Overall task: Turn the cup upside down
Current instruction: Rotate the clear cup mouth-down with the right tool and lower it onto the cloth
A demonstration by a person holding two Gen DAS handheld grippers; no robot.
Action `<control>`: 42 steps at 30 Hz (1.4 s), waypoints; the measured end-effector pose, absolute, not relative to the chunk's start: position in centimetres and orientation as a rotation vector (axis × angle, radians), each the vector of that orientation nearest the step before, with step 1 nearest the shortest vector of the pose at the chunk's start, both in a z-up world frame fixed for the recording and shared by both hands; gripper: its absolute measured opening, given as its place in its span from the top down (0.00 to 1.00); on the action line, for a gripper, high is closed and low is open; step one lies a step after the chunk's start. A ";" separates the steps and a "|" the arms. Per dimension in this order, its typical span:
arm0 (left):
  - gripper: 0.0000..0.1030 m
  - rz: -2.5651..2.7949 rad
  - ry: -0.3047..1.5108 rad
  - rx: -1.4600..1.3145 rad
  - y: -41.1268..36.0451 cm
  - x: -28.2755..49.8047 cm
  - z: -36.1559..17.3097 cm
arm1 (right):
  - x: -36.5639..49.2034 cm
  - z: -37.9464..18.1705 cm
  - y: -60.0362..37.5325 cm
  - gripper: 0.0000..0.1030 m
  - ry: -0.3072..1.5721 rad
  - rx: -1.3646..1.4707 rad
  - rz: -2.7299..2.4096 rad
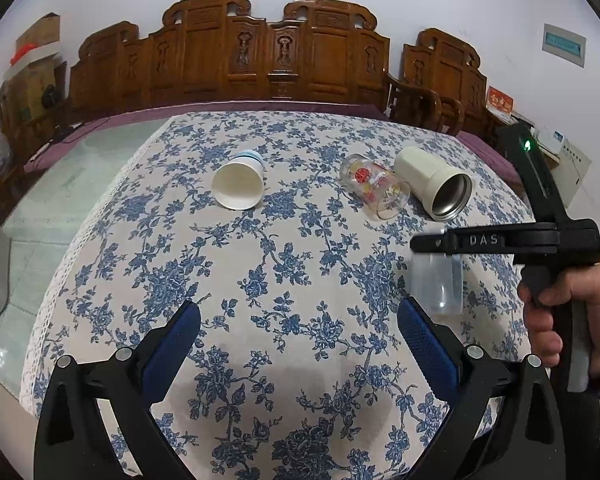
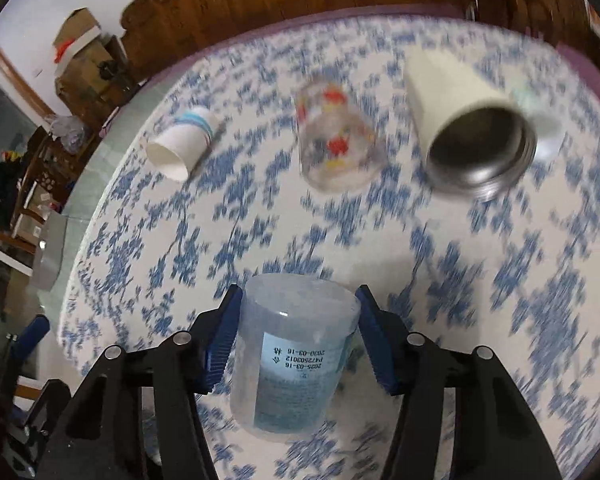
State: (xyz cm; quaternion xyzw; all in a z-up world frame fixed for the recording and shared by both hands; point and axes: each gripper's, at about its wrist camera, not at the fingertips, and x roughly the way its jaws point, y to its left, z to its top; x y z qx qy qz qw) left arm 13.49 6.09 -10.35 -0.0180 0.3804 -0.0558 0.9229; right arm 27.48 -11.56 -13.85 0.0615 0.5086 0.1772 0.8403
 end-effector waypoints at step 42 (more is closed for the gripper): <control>0.08 -0.115 0.789 -0.030 6.0 13.7 -10.6 | 21.4 -12.0 -9.4 0.43 0.897 -0.197 0.436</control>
